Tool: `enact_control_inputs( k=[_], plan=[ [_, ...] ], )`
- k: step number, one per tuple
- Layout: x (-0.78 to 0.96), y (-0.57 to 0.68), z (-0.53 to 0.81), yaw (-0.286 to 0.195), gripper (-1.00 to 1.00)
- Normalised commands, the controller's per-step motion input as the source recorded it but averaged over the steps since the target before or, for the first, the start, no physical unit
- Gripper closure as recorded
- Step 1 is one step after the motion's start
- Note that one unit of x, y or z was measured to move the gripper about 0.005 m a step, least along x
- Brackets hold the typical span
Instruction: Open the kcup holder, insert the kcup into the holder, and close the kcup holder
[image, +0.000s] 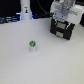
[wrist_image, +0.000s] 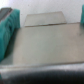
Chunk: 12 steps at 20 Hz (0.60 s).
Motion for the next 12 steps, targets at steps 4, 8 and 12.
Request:
enact_control_inputs(
  k=[4,8,12],
  plan=[
    [0.53,-0.10,0.06,-0.045,1.00],
    [0.47,-0.16,0.07,-0.026,1.00],
    [0.66,-0.55,0.03,0.000,1.00]
  ],
)
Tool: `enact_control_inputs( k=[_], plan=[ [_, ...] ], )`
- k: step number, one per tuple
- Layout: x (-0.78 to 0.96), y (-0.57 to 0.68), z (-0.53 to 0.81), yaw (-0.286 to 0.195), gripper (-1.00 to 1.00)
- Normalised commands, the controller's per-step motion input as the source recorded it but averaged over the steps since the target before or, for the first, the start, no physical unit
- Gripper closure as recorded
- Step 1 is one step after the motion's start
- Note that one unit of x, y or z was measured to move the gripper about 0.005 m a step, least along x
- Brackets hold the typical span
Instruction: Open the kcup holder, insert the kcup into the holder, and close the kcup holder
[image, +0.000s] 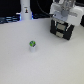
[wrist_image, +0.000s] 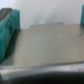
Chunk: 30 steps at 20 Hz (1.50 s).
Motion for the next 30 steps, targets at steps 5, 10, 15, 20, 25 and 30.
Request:
enact_control_inputs(
  k=[5,10,15,20,25,30],
  plan=[
    [0.78,-0.20,0.17,-0.053,1.00],
    [0.94,-0.21,0.22,-0.063,1.00],
    [0.93,-0.25,0.22,-0.065,1.00],
    [0.91,-0.28,0.23,-0.077,1.00],
    [0.70,-0.28,0.23,-0.086,1.00],
    [0.46,-0.29,0.23,-0.108,-1.00]
  ],
)
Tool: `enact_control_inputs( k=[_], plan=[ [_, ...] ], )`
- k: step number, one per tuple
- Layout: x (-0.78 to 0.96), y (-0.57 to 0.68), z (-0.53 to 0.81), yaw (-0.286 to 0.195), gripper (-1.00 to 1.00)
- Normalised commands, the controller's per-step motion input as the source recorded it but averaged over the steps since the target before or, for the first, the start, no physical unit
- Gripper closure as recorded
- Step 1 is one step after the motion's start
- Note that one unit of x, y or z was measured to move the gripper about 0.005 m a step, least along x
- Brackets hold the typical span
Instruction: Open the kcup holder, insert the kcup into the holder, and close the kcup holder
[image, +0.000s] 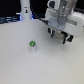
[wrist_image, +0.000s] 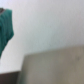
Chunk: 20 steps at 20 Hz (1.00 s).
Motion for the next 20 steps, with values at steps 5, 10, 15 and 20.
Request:
enact_control_inputs(
  k=[5,10,15,20],
  plan=[
    [0.04,-0.32,0.12,-0.217,1.00],
    [-0.01,0.40,0.02,0.046,-1.00],
    [0.07,0.54,0.11,0.133,-1.00],
    [-0.28,0.24,0.11,0.179,-1.00]
  ],
)
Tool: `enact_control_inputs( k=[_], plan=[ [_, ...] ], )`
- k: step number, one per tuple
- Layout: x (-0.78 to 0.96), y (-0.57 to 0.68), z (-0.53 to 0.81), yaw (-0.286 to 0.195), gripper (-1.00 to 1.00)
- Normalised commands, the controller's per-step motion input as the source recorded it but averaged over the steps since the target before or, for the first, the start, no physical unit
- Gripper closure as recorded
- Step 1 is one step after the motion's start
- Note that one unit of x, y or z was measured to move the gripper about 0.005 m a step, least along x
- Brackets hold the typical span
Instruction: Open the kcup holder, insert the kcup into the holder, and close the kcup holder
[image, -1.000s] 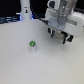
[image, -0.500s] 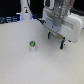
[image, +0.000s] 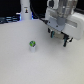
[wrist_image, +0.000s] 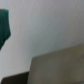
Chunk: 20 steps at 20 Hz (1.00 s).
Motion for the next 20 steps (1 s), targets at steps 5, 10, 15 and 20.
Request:
enact_control_inputs(
  k=[5,10,15,20],
  plan=[
    [-0.32,0.09,0.00,0.239,-1.00],
    [-0.13,0.15,0.00,0.224,-1.00],
    [-0.06,0.02,0.02,0.010,1.00],
    [-0.05,0.00,0.04,-0.048,1.00]
  ],
)
